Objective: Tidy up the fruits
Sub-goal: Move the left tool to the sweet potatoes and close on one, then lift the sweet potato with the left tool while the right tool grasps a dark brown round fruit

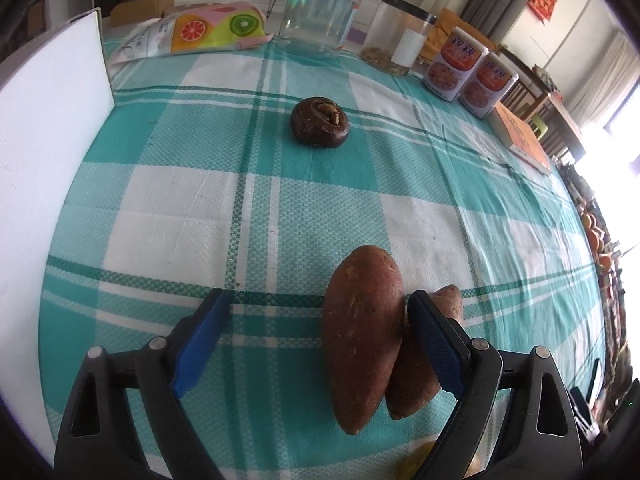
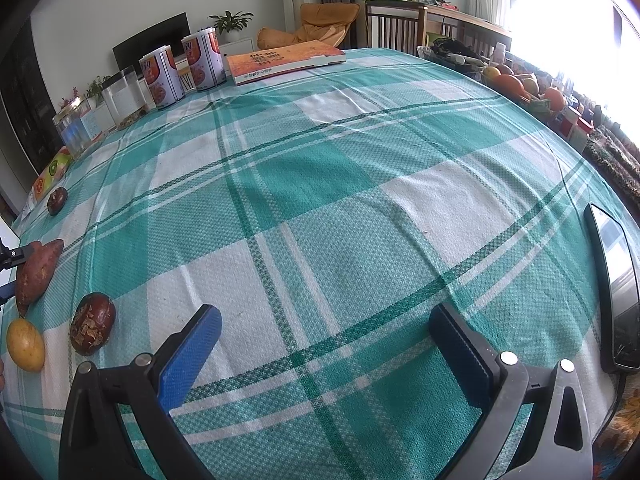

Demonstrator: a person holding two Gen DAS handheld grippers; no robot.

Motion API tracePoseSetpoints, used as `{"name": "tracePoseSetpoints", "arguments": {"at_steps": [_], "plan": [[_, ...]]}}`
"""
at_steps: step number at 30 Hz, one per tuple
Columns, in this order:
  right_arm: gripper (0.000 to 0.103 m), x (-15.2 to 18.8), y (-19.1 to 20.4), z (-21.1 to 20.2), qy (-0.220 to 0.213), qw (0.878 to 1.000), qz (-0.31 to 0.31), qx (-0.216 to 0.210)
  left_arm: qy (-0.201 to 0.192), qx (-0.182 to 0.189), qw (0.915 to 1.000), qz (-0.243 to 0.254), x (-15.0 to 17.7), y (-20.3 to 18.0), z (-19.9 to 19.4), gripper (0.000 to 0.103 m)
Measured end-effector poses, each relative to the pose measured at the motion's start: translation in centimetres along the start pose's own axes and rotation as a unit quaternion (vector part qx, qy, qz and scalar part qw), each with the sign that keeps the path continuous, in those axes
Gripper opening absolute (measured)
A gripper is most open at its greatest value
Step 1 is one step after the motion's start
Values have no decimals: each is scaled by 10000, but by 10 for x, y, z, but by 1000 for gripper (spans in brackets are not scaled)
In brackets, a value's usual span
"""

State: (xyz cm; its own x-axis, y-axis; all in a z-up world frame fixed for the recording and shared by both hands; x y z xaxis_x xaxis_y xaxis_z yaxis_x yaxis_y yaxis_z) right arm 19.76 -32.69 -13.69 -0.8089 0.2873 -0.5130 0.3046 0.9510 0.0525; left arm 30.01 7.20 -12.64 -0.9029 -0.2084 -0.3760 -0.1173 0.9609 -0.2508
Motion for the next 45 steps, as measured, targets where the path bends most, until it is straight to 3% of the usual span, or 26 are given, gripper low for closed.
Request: {"name": "tracePoseSetpoints", "arguments": {"at_steps": [5,12,16,19,22,23,24,25,30,37,40,43,45], "plan": [[103,0,0,0,-3,10000,2,-7,-29,59,10000,-9,2,10,-11,93],[103,1,-1,-1,-6,10000,3,-12,-173,-569,9982,-1,-3,29,-32,92],[103,0,-1,0,8,10000,-20,22,-140,-181,9997,-35,-4,33,-32,92],[103,0,-1,0,5,10000,-14,13,88,-278,9991,319,0,18,-16,90],[103,0,0,0,5,10000,-15,13,12,-458,9980,425,2,13,-9,88],[103,0,0,0,8,10000,-19,19,-8,-459,9981,403,3,14,-7,75],[103,0,0,0,10,10000,-22,25,23,-476,9981,397,4,14,-6,50],[103,0,-1,0,10,10000,-23,27,-39,-540,9974,471,5,13,-8,43],[103,0,-1,0,19,10000,-39,48,-2,-478,9983,348,16,19,-20,41],[103,0,-1,0,-5,10000,-7,-18,-183,-82,9996,210,60,18,-65,41],[103,1,-7,-6,-116,9992,161,-338,-159,59,9992,356,80,12,-81,41],[103,2,-7,-20,-339,9914,297,-1227,-135,234,9987,431,96,7,-94,41],[103,5,5,-35,-541,9837,35,-1712,-134,323,9983,473,107,5,-103,41]]}}
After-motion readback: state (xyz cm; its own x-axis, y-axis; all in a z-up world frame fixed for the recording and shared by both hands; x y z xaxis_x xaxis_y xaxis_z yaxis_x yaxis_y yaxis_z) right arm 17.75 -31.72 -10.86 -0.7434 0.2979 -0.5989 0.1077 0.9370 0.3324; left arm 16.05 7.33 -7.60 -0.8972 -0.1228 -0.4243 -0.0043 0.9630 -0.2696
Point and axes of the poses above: each gripper's, at about its wrist camera, not at the fingertips, and z roughly the way its jaws point, y to its left, x to its underside, the point moved 2 cm from there along z, roughly the way its jaws point, and after that the axes turned 6 degrees about y, right-handed, at the moved point
